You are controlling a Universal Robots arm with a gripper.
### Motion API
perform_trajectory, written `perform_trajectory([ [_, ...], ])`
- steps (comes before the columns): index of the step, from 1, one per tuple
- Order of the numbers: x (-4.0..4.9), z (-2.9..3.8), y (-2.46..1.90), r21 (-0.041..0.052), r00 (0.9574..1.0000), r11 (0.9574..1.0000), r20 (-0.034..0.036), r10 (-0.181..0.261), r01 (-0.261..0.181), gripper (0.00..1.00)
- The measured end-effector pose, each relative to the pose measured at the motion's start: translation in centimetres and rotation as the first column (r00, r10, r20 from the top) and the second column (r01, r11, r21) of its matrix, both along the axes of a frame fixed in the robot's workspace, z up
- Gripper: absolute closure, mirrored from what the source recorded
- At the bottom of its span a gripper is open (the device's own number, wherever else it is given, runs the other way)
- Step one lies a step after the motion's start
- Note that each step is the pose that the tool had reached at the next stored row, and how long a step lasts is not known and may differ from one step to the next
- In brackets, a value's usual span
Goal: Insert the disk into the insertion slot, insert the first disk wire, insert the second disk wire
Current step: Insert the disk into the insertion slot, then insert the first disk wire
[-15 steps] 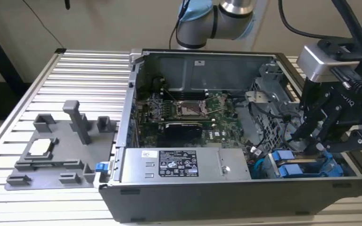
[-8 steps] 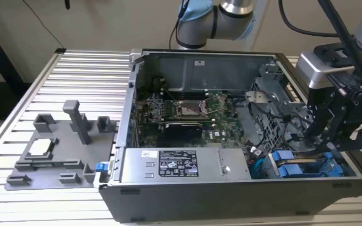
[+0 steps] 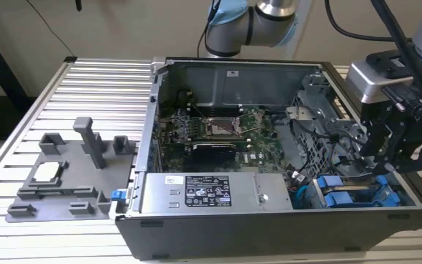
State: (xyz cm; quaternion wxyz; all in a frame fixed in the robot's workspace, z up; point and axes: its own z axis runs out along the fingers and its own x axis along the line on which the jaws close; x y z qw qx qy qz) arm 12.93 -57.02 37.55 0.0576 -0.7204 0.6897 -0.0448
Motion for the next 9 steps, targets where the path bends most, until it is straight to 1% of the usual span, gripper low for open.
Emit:
perform_trajectory([
  [3, 0.16, 0.00, 0.10, 0.0001, 1.0000, 1.0000, -0.0024, 0.005, -0.005, 0.60],
  [4, 0.23, 0.00, 0.13, -0.0002, 1.0000, 1.0000, -0.0059, 0.007, -0.007, 0.60],
  [7, 0.44, -0.01, 0.22, -0.0012, 0.9998, 1.0000, -0.0207, 0.008, -0.008, 0.60],
  [8, 0.56, -0.01, 0.28, -0.0012, 0.9997, 1.0000, -0.0235, 0.009, -0.009, 0.60],
  [9, 0.69, -0.02, 0.33, -0.0013, 0.9997, 1.0000, -0.0243, 0.009, -0.009, 0.60],
])
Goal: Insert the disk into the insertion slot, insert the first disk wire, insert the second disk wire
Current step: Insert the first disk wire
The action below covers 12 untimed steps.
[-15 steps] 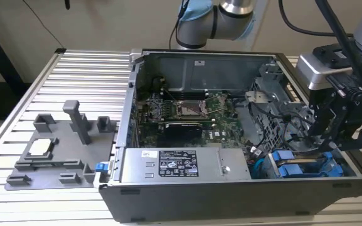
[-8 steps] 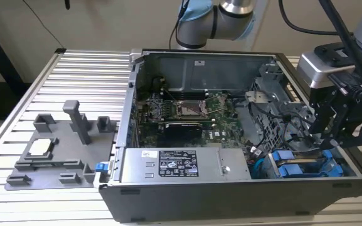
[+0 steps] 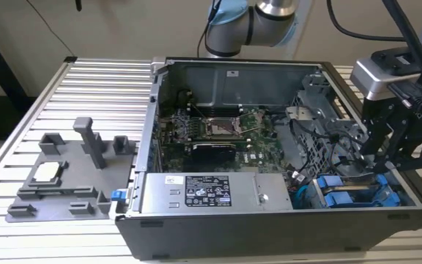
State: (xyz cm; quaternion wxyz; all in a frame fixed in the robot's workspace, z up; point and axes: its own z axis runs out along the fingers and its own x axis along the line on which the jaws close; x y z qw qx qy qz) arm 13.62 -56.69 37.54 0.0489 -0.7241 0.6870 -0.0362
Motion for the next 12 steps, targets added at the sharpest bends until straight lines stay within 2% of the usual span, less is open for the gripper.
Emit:
perform_trajectory([
  [12, 1.72, -0.12, 0.66, 0.0000, 0.9999, 0.9999, -0.0022, 0.011, -0.011, 0.60],
])
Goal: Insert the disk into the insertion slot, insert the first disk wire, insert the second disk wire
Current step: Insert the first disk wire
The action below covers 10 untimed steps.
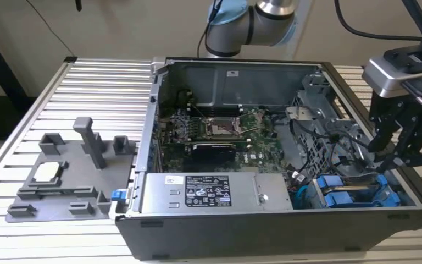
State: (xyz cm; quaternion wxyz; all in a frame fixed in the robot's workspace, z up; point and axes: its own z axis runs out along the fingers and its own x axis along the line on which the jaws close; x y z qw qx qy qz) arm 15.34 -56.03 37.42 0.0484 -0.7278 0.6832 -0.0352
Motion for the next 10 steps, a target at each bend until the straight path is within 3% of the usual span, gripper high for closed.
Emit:
perform_trajectory([
  [10, 0.98, -0.31, 0.78, 0.0001, 0.9998, 0.9998, 0.0001, 0.018, -0.018, 0.60],
])
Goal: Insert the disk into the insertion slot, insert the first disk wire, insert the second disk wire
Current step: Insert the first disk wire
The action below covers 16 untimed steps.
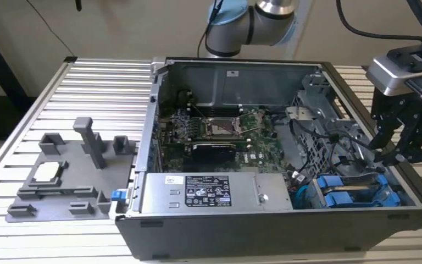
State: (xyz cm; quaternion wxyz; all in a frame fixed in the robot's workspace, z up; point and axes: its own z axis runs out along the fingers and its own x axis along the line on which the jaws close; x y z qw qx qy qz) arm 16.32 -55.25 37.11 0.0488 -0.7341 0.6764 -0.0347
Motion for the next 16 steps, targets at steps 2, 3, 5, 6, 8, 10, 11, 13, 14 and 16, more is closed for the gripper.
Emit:
perform_trajectory([
  [2, 0.17, -0.11, 0.10, -0.0002, 1.0000, 1.0000, -0.0001, 0.006, -0.006, 0.60],
  [3, 0.23, -0.17, 0.15, -0.0002, 1.0000, 1.0000, 0.0000, 0.009, -0.009, 0.60],
  [5, 0.34, -0.26, 0.27, -0.0003, 0.9999, 0.9999, -0.0001, 0.014, -0.014, 0.60],
  [6, 0.40, -0.32, 0.32, -0.0002, 0.9999, 0.9999, -0.0001, 0.016, -0.016, 0.60],
  [8, 0.52, -0.43, 0.43, 0.0000, 0.9998, 0.9998, -0.0002, 0.021, -0.021, 0.60],
  [10, 0.64, -0.50, 0.52, -0.0001, 0.9997, 0.9997, -0.0004, 0.025, -0.025, 0.60],
  [11, 0.71, -0.53, 0.56, -0.0003, 0.9996, 0.9997, -0.0013, 0.026, -0.026, 0.60],
  [13, 0.80, -0.53, 0.59, -0.0026, 0.9996, 0.9996, -0.0066, 0.029, -0.029, 0.60],
  [14, 0.80, -0.53, 0.59, -0.0028, 0.9996, 0.9996, -0.0072, 0.029, -0.029, 0.60],
  [16, 0.80, -0.53, 0.59, -0.0028, 0.9995, 0.9995, -0.0073, 0.030, -0.030, 0.60],
])
